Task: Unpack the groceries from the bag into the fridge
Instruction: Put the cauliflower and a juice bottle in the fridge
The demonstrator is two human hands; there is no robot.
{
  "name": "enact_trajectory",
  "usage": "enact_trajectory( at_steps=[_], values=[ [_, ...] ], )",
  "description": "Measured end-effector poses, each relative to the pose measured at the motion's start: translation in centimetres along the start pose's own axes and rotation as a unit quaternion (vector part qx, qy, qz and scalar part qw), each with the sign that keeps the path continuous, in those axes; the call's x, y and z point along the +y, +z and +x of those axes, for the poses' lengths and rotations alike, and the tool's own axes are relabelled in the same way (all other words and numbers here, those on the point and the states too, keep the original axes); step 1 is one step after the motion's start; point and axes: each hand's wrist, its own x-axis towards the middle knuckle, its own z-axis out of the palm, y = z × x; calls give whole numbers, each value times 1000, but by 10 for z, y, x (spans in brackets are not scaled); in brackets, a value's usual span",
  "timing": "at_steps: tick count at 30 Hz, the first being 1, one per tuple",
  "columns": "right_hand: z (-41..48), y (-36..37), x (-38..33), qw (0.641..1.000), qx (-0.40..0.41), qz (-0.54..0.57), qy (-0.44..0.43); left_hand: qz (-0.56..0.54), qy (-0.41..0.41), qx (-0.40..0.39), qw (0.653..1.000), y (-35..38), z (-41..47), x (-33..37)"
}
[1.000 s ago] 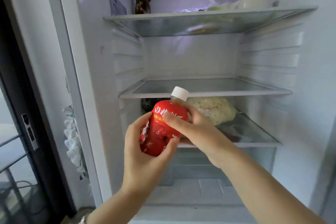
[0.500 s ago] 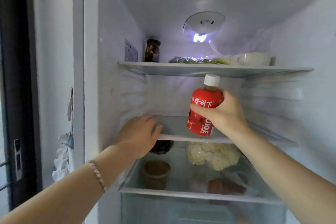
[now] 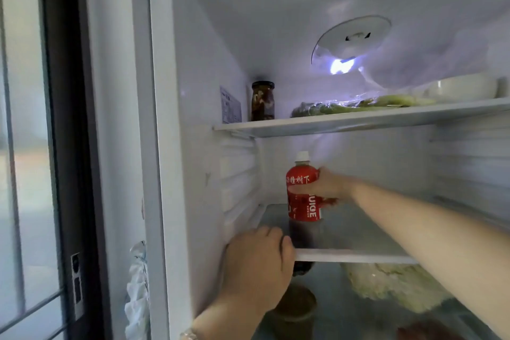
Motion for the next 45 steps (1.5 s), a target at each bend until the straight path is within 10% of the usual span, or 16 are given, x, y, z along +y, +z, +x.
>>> enact_trajectory(
  at_steps=[20,29,37,45],
  values=[
    [0,26,-19,999,8,4,43,-3,-9,16,1000,11,4,-5],
    [-146,-5,-17,951,66,-226,-200,15,-20,-76,997,-3,3,-3],
    [-226,14,22,904,-157,-331,-220,-41,-92,-177,979,-67,-99,31],
    [-339,135,35,769,-421,-399,-270,34,-341,-459,820,-170,-328,59]
  ],
)
